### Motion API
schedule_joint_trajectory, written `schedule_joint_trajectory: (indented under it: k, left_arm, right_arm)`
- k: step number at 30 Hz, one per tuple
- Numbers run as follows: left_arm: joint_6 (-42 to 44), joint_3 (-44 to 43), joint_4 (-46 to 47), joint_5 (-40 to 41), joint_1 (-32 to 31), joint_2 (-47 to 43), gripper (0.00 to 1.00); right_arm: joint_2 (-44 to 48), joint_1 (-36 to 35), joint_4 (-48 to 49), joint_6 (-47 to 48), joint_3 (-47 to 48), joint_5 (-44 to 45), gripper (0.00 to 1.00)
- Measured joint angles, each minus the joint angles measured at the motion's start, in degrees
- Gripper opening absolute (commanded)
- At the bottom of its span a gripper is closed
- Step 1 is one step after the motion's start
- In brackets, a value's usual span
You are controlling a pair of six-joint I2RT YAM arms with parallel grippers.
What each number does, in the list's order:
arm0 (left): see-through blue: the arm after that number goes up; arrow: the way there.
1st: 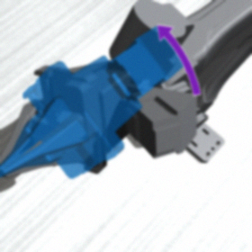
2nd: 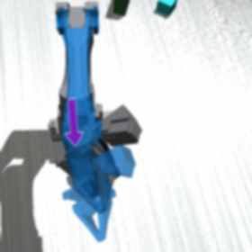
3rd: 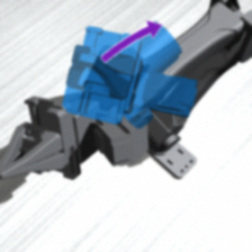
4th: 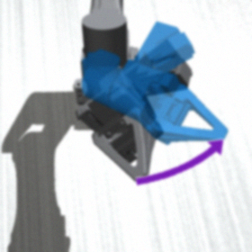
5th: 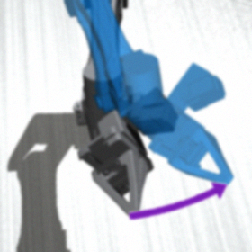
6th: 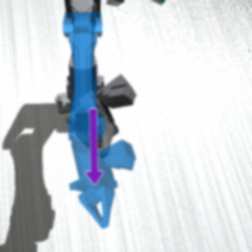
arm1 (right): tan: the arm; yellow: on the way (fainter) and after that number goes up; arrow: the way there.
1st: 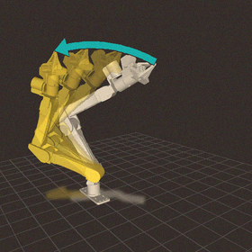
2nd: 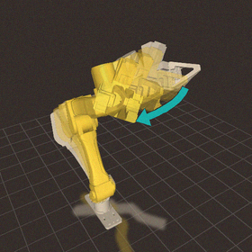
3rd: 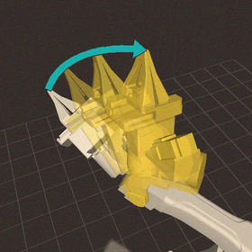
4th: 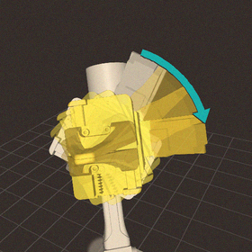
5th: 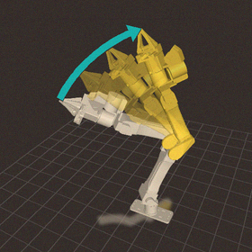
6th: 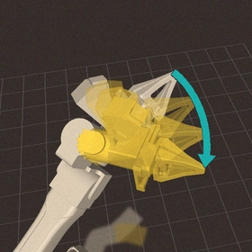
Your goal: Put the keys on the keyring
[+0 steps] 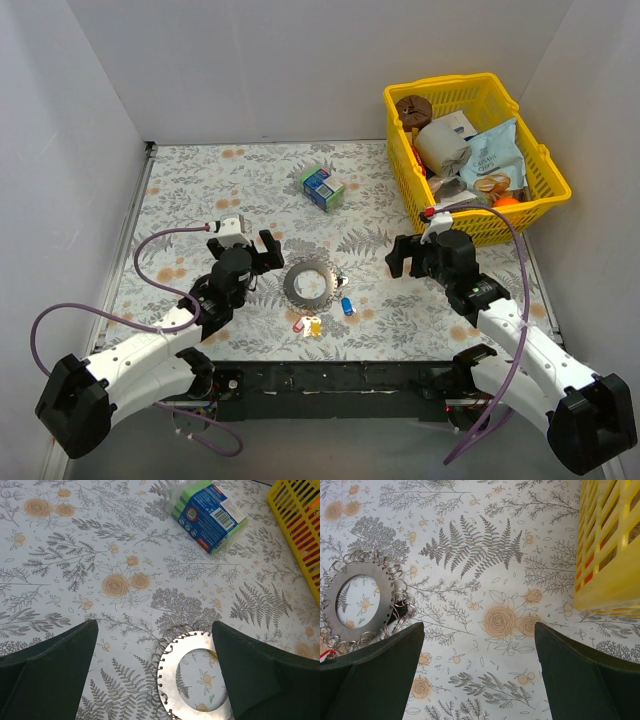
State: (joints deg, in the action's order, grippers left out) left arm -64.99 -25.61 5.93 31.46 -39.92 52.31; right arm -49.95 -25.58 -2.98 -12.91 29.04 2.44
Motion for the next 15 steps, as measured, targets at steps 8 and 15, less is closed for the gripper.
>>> schedule_joint_trajectory:
  k: [8,15]
  left_arm:
    - [1.7,0.0,0.1,1.1,0.0,-0.6,0.98]
    - [3.4,0.6,1.7,1.1,0.0,-1.9,0.98]
  right_arm:
    - [-0.3,0.0,0.5,-0.1,0.0,-4.2,0.98]
    - [1.7,0.0,5.6,2.2,-1.7,-10.7,0.98]
